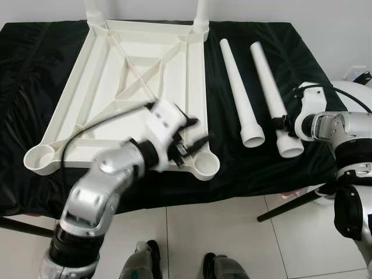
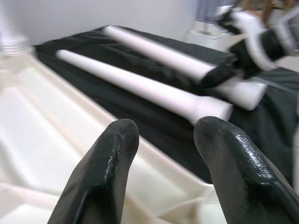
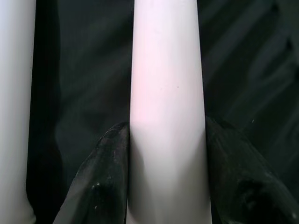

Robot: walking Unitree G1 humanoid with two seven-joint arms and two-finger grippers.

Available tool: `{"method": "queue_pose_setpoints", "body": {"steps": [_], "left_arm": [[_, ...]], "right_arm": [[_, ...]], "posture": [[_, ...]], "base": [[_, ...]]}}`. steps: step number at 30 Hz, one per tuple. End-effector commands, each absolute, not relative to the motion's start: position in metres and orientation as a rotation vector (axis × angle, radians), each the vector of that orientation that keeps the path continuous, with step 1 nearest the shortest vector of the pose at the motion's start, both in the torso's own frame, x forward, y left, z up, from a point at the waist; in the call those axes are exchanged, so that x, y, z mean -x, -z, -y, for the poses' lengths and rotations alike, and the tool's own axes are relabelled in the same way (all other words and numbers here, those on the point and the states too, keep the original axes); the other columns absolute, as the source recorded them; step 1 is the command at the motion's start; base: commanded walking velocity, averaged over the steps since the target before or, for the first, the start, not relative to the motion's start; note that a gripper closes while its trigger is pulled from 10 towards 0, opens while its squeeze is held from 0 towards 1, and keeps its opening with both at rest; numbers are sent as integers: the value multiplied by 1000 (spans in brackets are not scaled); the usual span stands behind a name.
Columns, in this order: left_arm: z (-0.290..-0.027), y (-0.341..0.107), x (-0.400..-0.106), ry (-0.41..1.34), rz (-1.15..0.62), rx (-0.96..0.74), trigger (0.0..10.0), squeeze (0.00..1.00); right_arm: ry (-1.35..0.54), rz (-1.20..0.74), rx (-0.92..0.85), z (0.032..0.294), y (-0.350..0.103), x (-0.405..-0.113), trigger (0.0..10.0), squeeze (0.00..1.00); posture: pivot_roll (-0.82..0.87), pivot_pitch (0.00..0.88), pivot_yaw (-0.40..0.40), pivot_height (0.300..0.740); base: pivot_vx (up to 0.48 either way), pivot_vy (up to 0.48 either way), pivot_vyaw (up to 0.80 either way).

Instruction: Building children table

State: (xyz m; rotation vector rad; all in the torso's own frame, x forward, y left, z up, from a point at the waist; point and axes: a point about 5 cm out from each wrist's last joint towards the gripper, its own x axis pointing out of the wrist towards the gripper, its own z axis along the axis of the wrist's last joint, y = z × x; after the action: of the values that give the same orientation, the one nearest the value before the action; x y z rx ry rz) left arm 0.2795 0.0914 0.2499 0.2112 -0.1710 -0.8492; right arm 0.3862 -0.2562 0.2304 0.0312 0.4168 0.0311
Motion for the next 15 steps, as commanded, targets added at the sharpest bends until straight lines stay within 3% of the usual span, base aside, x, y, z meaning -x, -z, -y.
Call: {"method": "queue_pose_setpoints", "body": {"steps": [1, 15], "left_arm": [[-94, -251, -284, 839, 174, -211, 10000, 0], [-113, -278, -311, 772, 210, -11, 10000, 0]], "right_arm": [[-20, -372, -60, 257, -232, -387, 10000, 0], [-11, -66, -221, 247, -261, -393, 10000, 0]], "posture": [[-25, 192, -44, 740], [-15, 161, -32, 740]], "base": [[0, 0, 0], [0, 0, 0]]}}
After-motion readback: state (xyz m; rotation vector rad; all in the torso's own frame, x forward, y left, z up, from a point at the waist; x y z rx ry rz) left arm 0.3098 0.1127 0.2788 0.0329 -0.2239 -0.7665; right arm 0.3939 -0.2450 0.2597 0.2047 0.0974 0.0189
